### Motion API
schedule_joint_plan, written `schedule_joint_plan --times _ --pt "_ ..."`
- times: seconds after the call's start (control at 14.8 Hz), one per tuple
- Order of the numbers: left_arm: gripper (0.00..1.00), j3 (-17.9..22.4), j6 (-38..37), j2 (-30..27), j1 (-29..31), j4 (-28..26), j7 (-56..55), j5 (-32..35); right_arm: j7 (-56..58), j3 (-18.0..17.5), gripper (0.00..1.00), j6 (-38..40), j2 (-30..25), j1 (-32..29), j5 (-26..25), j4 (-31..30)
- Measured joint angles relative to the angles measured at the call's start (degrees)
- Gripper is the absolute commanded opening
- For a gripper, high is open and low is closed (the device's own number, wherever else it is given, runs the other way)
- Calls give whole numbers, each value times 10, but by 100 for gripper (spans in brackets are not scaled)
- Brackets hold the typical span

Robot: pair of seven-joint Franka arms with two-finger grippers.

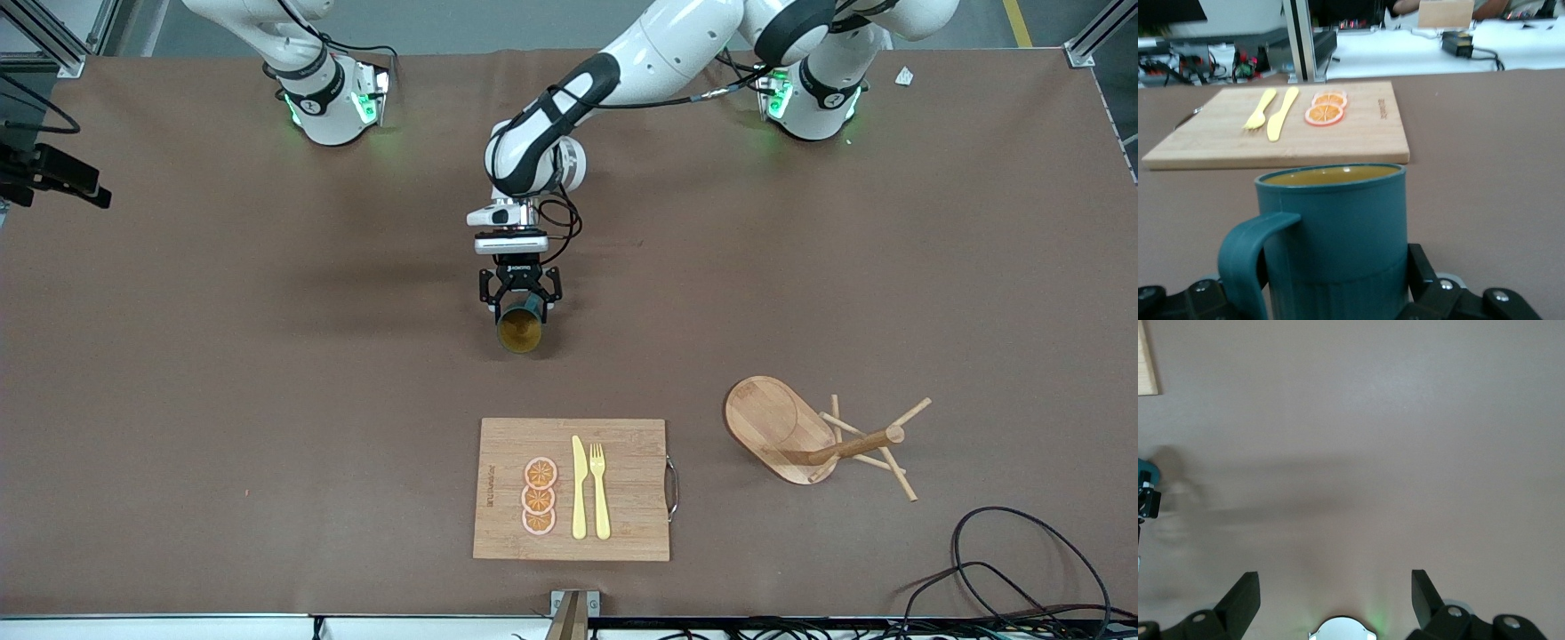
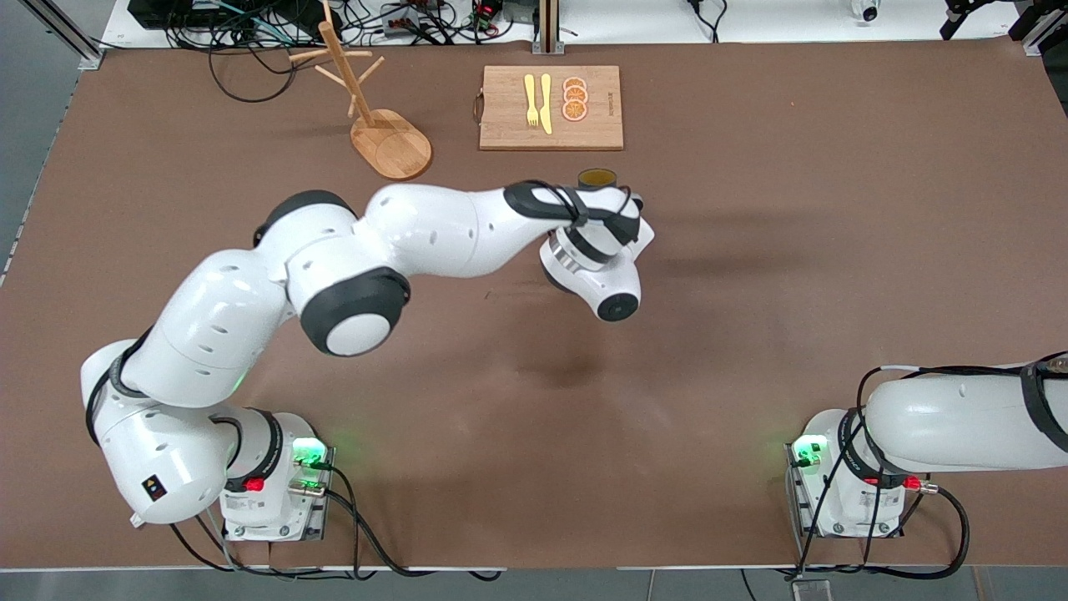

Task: Transfer cup from left to right arm and place
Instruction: 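Lower the mug onto the table with the left gripper while the right gripper reaches in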

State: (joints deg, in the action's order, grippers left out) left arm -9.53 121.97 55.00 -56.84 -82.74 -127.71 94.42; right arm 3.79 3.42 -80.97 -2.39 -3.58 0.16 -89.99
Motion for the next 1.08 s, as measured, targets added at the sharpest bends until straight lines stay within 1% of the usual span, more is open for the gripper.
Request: schedule_joint_plan --times 0.07,0.13,0.2,0.34,0.61,0.88,1.08 --pt "45 9 -6 4 -12 4 -3 0 0 0 100 -1 2 -2 0 0" --pt "93 11 -11 7 -19 7 -5 0 0 0 100 -3 2 -2 0 0" --pt "100 10 -13 8 -22 9 -6 -2 0 0 100 -7 3 -2 0 0" --pt "100 7 -13 8 -23 13 -7 -32 0 0 100 -12 6 -2 0 0" --pt "100 5 -13 -1 -32 33 4 -158 0 1 100 -37 42 -4 -1 0" --pt "100 3 -13 -56 -31 45 70 -327 3 2 100 -46 93 -10 -1 0" --pt "100 6 -13 -113 -16 48 137 -438 -2 -4 100 -54 103 -3 0 -4"
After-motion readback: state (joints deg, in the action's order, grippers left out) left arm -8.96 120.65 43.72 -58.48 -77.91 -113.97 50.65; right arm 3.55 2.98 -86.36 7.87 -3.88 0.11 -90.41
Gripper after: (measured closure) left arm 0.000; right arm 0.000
